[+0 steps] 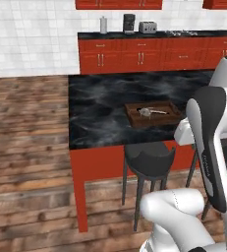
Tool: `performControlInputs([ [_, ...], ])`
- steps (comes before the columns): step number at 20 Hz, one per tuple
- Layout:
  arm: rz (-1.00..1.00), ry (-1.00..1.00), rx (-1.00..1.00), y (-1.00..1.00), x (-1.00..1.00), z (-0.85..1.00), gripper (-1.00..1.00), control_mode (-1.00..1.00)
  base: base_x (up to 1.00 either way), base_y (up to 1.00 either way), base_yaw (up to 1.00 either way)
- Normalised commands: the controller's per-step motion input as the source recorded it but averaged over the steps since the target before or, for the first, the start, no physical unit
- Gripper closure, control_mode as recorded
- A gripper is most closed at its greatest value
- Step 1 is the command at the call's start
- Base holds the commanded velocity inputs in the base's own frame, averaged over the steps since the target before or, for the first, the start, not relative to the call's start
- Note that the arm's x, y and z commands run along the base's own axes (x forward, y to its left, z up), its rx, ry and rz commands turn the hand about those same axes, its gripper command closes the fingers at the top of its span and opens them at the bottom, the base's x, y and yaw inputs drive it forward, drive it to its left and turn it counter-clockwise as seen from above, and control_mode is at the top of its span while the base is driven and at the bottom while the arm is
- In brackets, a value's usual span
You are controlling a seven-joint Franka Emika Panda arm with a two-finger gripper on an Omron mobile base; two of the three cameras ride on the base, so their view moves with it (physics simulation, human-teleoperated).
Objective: Gather the cucumber and avocado from the fridge and place them on a tray on the dining counter. Then gather the fishs from the fridge and place them on the other tray.
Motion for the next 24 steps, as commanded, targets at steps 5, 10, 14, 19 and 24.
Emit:
performControlInputs([
  [5,0.00,0.00,0.00,0.00,0.00,0.00,1.00,1.00,0.67,-0.50,-0.01],
  [10,0.00,0.00,0.00,0.00,0.00,0.00,1.00,1.00,0.30,-0.56,-0.24],
  [14,0.00,0.00,0.00,0.00,0.00,0.00,1.00,1.00,0.39,-0.49,-0.21],
  [19,0.00,0.00,0.00,0.00,0.00,0.00,1.00,1.00,0.67,-0.29,0.02],
  [24,0.00,0.00,0.00,0.00,0.00,0.00,1.00,1.00,0.63,-0.41,0.06],
])
